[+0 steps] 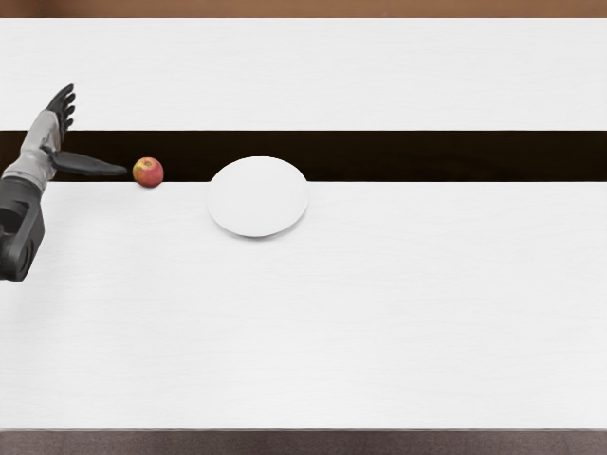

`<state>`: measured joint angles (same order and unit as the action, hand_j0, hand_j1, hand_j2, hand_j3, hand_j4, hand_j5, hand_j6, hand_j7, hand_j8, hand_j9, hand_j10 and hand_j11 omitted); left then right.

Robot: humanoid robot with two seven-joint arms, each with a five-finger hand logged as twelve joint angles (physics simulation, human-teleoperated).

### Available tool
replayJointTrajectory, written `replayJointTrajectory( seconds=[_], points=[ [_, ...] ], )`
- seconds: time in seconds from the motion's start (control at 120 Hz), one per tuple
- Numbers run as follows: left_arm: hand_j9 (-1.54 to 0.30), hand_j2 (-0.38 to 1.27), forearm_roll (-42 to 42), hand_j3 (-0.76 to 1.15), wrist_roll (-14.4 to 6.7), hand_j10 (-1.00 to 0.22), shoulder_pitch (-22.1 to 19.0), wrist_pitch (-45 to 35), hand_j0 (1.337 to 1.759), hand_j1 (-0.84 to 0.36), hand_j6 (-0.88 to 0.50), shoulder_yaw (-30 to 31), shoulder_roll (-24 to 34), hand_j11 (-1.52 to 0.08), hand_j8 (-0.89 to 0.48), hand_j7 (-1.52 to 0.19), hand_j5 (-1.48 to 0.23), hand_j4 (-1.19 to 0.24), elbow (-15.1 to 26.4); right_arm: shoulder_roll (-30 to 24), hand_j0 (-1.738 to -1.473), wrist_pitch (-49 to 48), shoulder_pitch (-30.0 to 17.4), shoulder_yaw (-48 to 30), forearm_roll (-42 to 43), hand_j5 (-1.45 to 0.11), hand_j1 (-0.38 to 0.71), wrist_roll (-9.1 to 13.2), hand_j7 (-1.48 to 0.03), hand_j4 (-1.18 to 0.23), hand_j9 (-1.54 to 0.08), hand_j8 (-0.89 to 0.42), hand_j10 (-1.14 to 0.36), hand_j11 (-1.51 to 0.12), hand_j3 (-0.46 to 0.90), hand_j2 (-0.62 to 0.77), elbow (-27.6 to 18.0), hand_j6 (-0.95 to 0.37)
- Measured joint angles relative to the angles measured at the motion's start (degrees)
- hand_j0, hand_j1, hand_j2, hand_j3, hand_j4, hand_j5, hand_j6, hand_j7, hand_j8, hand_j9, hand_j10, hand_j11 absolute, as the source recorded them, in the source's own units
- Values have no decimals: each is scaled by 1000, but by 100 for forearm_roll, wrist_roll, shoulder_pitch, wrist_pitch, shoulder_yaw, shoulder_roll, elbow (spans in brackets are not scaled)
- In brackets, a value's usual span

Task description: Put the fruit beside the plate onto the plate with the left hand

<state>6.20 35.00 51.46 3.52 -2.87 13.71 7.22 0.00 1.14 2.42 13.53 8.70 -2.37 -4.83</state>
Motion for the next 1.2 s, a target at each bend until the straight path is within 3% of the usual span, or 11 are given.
replayJointTrajectory(
  seconds=[0.167, 0.317, 0.417, 0.617, 0.808, 0.942, 1.083, 1.2],
  points=[
    [-37, 12, 66, 0, 0, -29, 1, -5, 1658, 317, -30, 59, 6, -37, -29, -37, -37, -31, 0, 0, -1658, 0, -33, -1, 1, 0, -349, 0, 0, 0, 0, 0, 0, 0, 0, 0, 33, -1],
    [-33, 9, 411, 0, 0, -27, 84, -101, 1658, 320, -29, 1387, 53, -33, -28, -33, -34, -28, -96, 0, -1658, 0, -58, 0, 5, 0, -349, 0, 0, 0, 0, 0, 0, 0, 0, 0, 65, -1],
    [-31, 9, 581, 0, 0, -26, 526, -311, 1658, 322, -28, 2026, 144, -31, -27, -31, -32, -27, -38, 0, -1658, 0, -63, 0, 6, 0, -349, 0, 0, 0, 0, 0, 0, 0, 0, 0, 73, 0],
    [-28, 7, 642, 0, 0, -25, 1391, -355, 1658, 326, -27, 3424, 465, -28, -26, -28, -28, -26, 561, 0, -1658, 0, -66, 0, 7, 0, -349, 0, 0, 0, 0, -1, 0, 0, 0, 0, 76, -1],
    [-26, 7, 640, 0, 0, -24, 2125, -352, 1658, 327, -26, 4765, 466, -26, -26, -27, -27, -25, 702, 0, -1658, 0, -66, 0, 7, 0, -349, 0, 0, 0, 0, 0, 0, 0, 0, 0, 75, -1],
    [-26, 7, 641, 0, 0, -23, 2407, -354, 1658, 327, -26, 5664, 343, -26, -25, -26, -26, -25, 726, 0, -1658, 0, -66, 0, 6, 0, -349, 0, 0, 0, 0, -1, 0, 0, 0, 0, 76, -1],
    [-26, 8, 643, 0, 0, -24, 2601, -321, 1658, 328, -27, 6120, 189, -26, -26, -27, -27, -26, 736, 0, -1658, 0, -66, 0, 5, 0, -349, 0, 0, 0, 0, 0, 0, 0, 0, 0, 75, 0],
    [-26, 7, 681, 0, 0, -24, 2806, 706, 1658, 327, -27, 6418, 24, -26, -26, -27, -27, -26, 773, 0, -1658, 0, -66, 0, 6, 0, -349, 0, 0, -1, 0, -1, 0, 0, 0, 0, 76, -1]
  ],
)
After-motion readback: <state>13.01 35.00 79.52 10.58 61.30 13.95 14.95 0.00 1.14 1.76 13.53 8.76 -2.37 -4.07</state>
